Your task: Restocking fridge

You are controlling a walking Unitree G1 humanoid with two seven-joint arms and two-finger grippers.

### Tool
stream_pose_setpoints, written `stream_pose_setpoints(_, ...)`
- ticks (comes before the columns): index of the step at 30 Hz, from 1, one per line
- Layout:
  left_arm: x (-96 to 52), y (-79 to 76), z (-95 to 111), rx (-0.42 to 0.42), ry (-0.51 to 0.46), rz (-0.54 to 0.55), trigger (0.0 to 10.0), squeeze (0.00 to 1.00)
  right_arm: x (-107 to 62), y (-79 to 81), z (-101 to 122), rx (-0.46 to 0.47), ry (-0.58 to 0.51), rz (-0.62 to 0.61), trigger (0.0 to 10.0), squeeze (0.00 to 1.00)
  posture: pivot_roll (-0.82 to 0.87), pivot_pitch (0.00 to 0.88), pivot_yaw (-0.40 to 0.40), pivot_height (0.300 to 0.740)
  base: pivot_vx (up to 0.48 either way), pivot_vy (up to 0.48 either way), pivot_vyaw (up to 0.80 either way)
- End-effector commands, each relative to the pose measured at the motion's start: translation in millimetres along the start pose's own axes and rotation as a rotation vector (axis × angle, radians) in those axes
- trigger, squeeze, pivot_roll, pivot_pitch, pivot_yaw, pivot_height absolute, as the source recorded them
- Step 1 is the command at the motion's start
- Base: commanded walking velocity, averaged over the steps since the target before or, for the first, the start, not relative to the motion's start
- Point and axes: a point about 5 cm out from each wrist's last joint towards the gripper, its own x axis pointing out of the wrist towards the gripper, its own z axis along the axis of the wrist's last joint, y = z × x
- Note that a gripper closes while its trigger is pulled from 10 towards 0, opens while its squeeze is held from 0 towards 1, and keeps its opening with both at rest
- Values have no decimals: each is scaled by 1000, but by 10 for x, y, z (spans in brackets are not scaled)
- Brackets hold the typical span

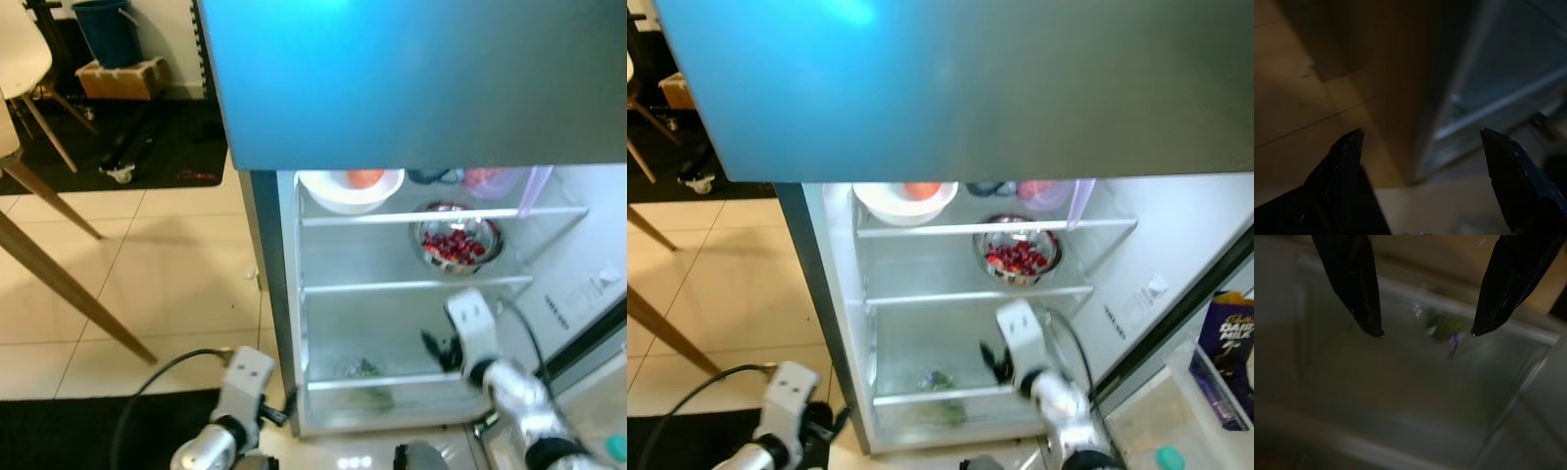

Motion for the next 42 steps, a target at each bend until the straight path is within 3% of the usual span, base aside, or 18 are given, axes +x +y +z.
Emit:
stream_pose_setpoints(1, -72, 25, -132, 9, 57, 20, 10000, 0, -56, 31, -160, 31, 56, -17, 10000, 0, -52, 186, -42, 618, 0, 0, 0)
stream_pose_setpoints(7, -137, 133, -259, 52, 121, 102, 10000, 0, -138, 90, -352, 57, 118, -29, 10000, 0, -48, 175, -40, 618, 0, 0, 0)
stream_pose_setpoints(8, -211, 241, -417, 39, 203, 203, 10000, 0, -226, 105, -527, 140, 179, -54, 10000, 0, -45, 156, -35, 618, 0, 0, 0)
stream_pose_setpoints(10, -262, 292, -538, 12, 268, 256, 10000, 0, -282, 123, -634, 200, 218, -66, 10000, 0, -45, 151, -32, 618, 0, 0, 0)
stream_pose_setpoints(15, -352, 301, -778, -88, 397, 302, 10000, 0, -384, 167, -809, 248, 285, -89, 10000, 0, -46, 139, -26, 618, 0, 0, 0)
stream_pose_setpoints(21, -337, 240, -871, -190, 439, 326, 10000, 0, -466, 173, -922, 329, 307, -152, 10000, 0, -44, 121, -18, 618, 0, 0, 0)
stream_pose_setpoints(32, -208, 255, -794, -130, 428, 303, 10000, 0, -446, 249, -902, 417, 271, -104, 10000, 0, -47, 116, -9, 626, 0, 0, 0)
stream_pose_setpoints(36, -177, 231, -788, -119, 426, 287, 10000, 0, -445, 276, -912, 357, 290, -99, 10000, 0, -47, 116, -9, 646, 0, 0, 0)
stream_pose_setpoints(42, -136, 182, -762, -122, 399, 261, 10000, 0, -450, 296, -926, 343, 299, -100, 10000, 0, -50, 118, -3, 646, 0, 0, 0)
